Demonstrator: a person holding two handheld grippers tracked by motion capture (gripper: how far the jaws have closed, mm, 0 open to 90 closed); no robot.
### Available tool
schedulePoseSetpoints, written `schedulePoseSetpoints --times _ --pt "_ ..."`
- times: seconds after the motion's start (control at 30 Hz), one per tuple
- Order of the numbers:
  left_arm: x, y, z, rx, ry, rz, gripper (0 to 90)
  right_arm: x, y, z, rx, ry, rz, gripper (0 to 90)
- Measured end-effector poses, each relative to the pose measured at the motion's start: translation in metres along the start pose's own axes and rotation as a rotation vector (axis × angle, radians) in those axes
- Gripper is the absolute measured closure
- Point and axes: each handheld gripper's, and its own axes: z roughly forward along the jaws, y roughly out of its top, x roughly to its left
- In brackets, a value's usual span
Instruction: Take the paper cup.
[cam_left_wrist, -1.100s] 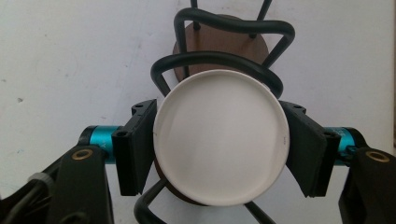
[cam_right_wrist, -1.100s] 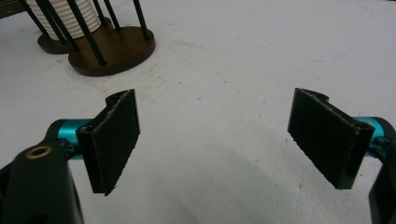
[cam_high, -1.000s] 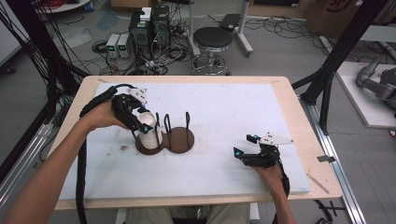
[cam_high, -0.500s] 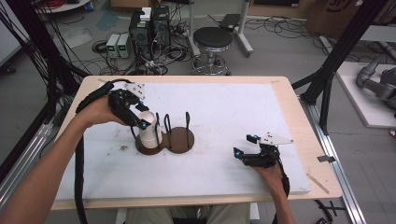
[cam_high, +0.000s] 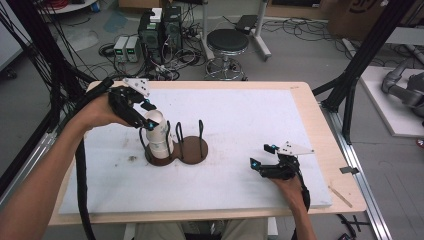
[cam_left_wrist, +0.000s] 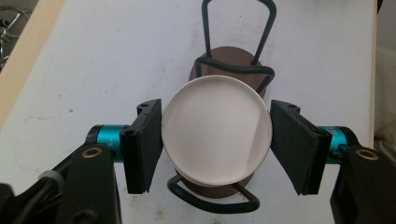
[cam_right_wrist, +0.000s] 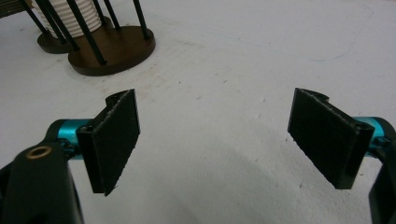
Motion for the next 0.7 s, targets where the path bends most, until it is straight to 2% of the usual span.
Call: schedulePoseSetpoints --times 0.3,0.43,0.7 --pt "-0.002 0.016 -0.032 -0.054 0.048 -0.010 36.9 0.000 0.000 0.000 -0.002 -0.001 -0.003 17.1" --pt "-0.004 0.018 -0.037 -0.056 0.052 0.001 36.9 0.000 0.000 0.000 -0.001 0.000 -0.001 17.1" --pt "-0.005 0.019 -0.040 -0.071 0.061 -0.001 36.9 0.000 0.000 0.000 -0.002 0.000 0.000 17.1"
